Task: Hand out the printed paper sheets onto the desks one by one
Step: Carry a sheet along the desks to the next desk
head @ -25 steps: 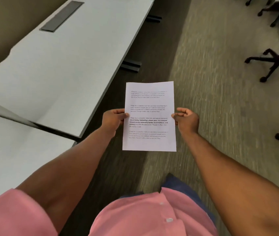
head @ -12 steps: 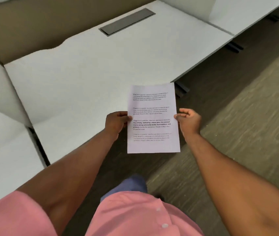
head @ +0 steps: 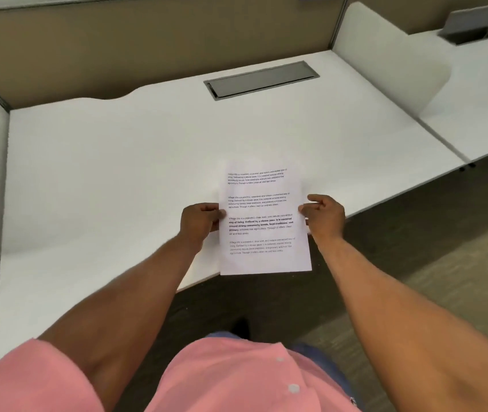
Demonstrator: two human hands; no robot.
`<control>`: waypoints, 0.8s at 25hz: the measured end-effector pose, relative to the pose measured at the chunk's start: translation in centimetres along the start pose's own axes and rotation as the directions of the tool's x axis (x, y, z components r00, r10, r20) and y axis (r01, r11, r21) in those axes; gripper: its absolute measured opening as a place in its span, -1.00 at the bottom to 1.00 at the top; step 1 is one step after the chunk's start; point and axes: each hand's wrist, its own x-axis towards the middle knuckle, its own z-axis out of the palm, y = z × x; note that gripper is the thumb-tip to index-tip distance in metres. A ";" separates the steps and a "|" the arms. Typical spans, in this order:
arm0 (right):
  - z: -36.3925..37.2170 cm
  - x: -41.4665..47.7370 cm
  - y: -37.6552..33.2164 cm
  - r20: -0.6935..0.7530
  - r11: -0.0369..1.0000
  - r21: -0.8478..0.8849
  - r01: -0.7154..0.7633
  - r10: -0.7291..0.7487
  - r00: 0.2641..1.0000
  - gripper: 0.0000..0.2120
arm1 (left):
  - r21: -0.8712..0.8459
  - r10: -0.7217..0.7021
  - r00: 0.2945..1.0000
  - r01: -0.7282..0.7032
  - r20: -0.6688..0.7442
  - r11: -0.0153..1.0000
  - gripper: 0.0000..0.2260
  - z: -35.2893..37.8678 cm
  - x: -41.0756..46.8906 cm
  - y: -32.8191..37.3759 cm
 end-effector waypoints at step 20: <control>3.1 27.7 -5.3 0.490 0.877 -0.355 0.324 -0.120 0.863 -0.69 | 0.201 -0.116 0.833 0.262 -0.541 0.944 -0.92 14.2 14.0 5.2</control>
